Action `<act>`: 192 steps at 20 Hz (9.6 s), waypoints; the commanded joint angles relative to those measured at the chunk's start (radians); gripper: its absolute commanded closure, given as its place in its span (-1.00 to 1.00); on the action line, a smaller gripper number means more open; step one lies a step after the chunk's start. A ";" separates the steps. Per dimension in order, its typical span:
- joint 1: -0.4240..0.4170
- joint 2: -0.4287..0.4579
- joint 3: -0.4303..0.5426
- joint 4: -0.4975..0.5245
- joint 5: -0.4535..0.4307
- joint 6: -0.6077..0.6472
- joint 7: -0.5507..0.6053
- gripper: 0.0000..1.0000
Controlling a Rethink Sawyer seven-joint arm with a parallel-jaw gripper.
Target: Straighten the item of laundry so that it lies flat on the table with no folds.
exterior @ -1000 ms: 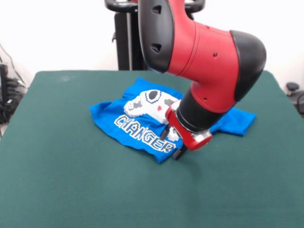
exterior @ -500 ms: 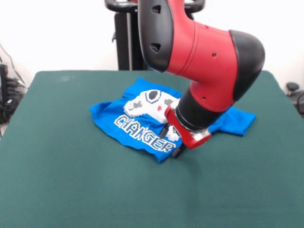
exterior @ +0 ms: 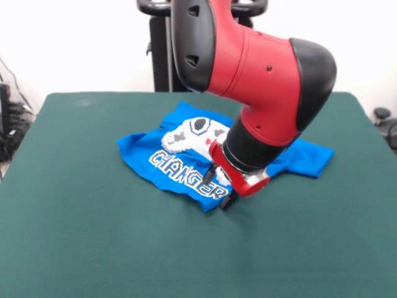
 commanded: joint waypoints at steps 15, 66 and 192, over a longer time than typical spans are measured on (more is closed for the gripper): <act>-0.148 0.107 0.234 0.288 -0.062 -0.419 -0.066 -1.00; -0.203 -0.022 0.341 0.268 -0.045 -0.335 -0.046 1.00; -0.088 0.123 0.221 -0.252 0.099 0.096 0.072 1.00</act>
